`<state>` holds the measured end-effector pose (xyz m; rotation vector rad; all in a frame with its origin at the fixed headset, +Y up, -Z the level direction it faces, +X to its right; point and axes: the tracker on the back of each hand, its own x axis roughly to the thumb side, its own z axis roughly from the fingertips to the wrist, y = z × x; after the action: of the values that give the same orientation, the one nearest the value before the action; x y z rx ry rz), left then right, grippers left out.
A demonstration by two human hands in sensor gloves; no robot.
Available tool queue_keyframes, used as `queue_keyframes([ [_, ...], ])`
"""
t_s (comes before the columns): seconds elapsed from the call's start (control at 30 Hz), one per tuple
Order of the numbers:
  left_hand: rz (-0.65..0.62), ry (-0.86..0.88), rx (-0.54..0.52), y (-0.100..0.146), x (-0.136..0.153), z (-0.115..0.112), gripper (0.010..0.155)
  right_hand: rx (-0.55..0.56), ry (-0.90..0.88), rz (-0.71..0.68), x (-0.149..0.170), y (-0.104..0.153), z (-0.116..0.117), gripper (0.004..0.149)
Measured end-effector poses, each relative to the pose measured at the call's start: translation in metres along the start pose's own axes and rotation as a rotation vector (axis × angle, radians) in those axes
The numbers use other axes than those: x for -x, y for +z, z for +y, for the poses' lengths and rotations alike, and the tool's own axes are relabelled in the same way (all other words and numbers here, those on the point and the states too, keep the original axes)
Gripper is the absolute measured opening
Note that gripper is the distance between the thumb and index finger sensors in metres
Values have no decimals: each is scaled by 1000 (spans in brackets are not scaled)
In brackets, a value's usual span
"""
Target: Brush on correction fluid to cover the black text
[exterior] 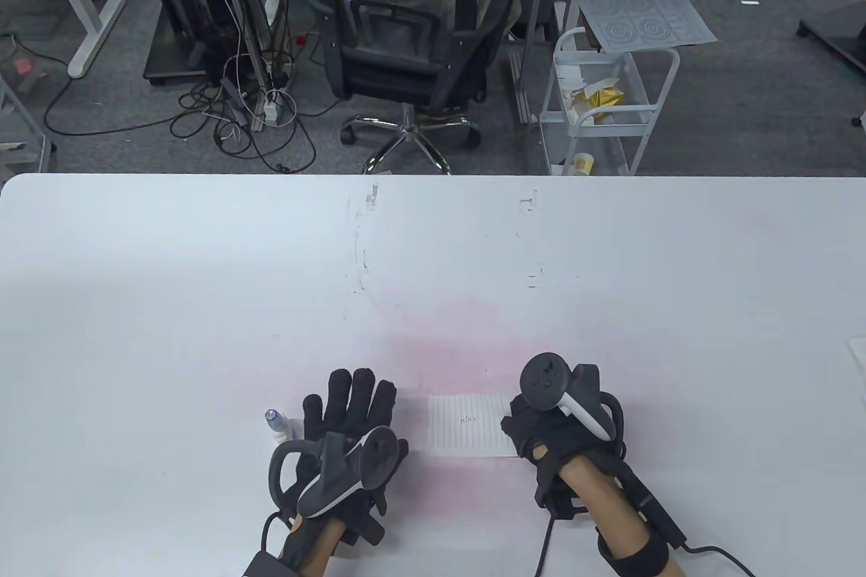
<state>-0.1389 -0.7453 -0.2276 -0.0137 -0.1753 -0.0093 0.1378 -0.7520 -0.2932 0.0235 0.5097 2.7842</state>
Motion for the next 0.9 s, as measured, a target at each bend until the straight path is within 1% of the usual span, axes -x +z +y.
queue_keyframes([
  [0.07, 0, 1, 1, 0, 0, 0, 78, 4, 5, 7, 0, 1, 0, 41],
  [0.23, 3, 1, 0, 0, 0, 0, 78, 57, 11, 4, -1, 3, -2, 52],
  [0.37, 3, 2, 0, 0, 1, 1, 78, 177, 26, -28, -3, 8, -6, 59],
  [0.5, 3, 4, -2, 0, 1, 1, 78, 197, 51, -22, -2, 13, -10, 65],
  [0.57, 1, 7, -8, 1, 1, 2, 78, 239, 59, -26, 0, 18, -13, 68],
  [0.67, -6, 15, -39, 2, 1, 6, 78, 369, 83, -73, 6, 30, -20, 71],
  [0.73, -9, 15, -50, 3, 0, 7, 78, 448, 105, -163, 10, 40, -23, 72],
  [0.8, -10, 11, -49, 3, 0, 7, 78, 512, 154, -213, 14, 50, -23, 73],
  [0.9, -7, 5, -32, 3, -1, 4, 78, 502, 251, -246, 17, 58, -18, 74],
])
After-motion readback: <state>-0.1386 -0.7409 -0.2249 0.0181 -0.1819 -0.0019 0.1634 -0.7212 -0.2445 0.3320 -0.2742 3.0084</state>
